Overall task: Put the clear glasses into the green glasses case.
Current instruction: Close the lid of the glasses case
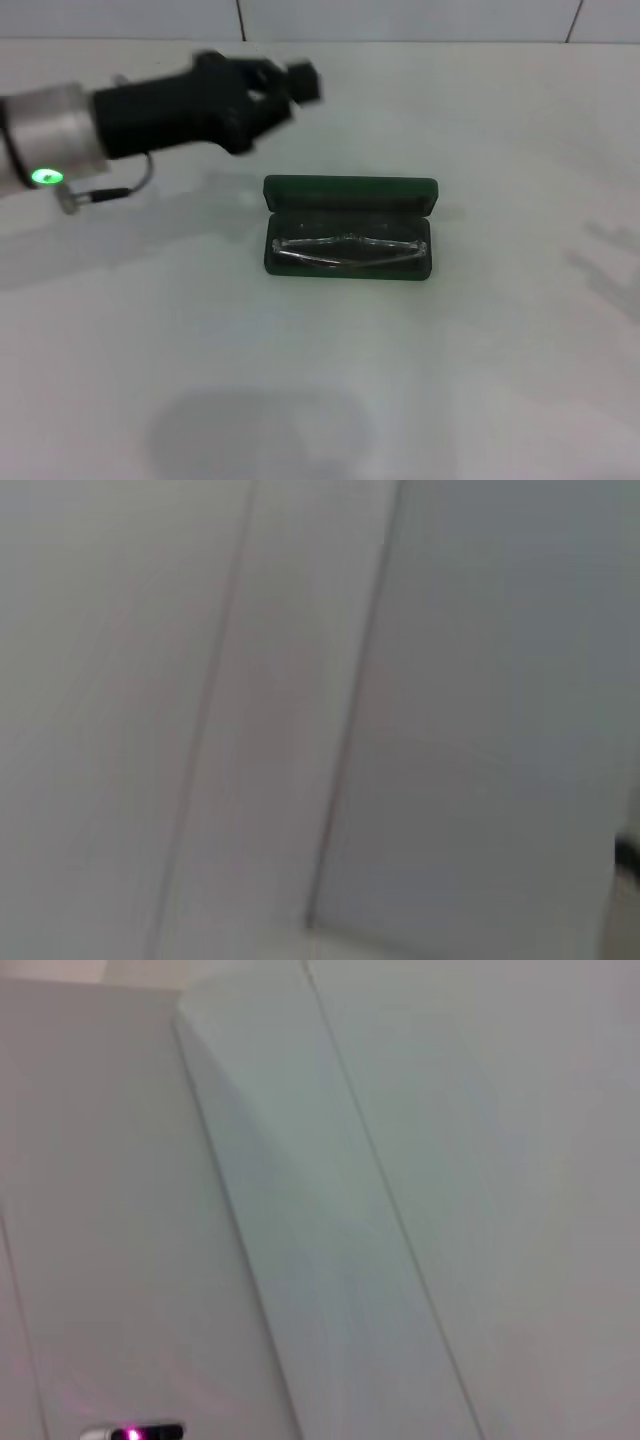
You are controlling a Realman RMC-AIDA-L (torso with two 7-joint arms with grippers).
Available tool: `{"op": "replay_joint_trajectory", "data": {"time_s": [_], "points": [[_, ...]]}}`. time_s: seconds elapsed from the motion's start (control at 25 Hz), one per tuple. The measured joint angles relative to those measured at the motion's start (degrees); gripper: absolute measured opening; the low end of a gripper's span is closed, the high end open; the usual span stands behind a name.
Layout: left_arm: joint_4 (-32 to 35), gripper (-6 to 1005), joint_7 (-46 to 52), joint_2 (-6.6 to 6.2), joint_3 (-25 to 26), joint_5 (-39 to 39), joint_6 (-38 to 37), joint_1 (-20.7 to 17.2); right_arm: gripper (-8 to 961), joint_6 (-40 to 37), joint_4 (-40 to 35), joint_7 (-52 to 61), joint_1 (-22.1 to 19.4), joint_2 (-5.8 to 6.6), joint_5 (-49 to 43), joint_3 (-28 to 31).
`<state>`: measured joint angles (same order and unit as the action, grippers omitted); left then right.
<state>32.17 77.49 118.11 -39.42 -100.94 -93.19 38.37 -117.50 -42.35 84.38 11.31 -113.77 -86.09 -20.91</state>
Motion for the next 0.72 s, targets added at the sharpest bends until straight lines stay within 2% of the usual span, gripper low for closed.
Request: {"op": "replay_joint_trajectory", "data": {"time_s": [0.08,0.2,0.24,0.28,0.4,0.52,0.72], "points": [[-0.1,87,-0.2,1.16,-0.9,-2.3,3.4,1.0,526,0.3,0.5,-0.5,-0.4,0.08,0.0,0.5],[-1.3,98,-0.6,1.64,-2.2,-1.6,7.7,2.0,527,0.8,1.0,-1.2,-0.7,0.15,-0.2,1.0],[-1.3,185,-0.6,1.64,-2.2,-1.6,7.7,2.0,528,1.0,1.4,-1.4,-0.9,0.24,-0.3,1.5],[-3.4,273,-0.6,1.57,-4.2,-1.4,10.7,3.7,528,1.3,2.4,-1.9,-0.9,0.37,-0.4,2.4],[-4.3,273,-0.6,1.65,-6.5,-1.4,14.0,4.7,529,1.7,3.6,-2.7,-0.9,0.42,-0.6,3.3],[-5.9,274,-0.2,1.70,-10.9,-1.3,18.1,6.1,530,2.3,3.8,-2.9,-0.8,0.43,-1.0,3.2],[-7.4,213,-0.1,1.80,-14.9,-1.2,20.9,6.8,531,3.5,4.4,-3.0,-0.4,0.41,-3.1,3.0]]}}
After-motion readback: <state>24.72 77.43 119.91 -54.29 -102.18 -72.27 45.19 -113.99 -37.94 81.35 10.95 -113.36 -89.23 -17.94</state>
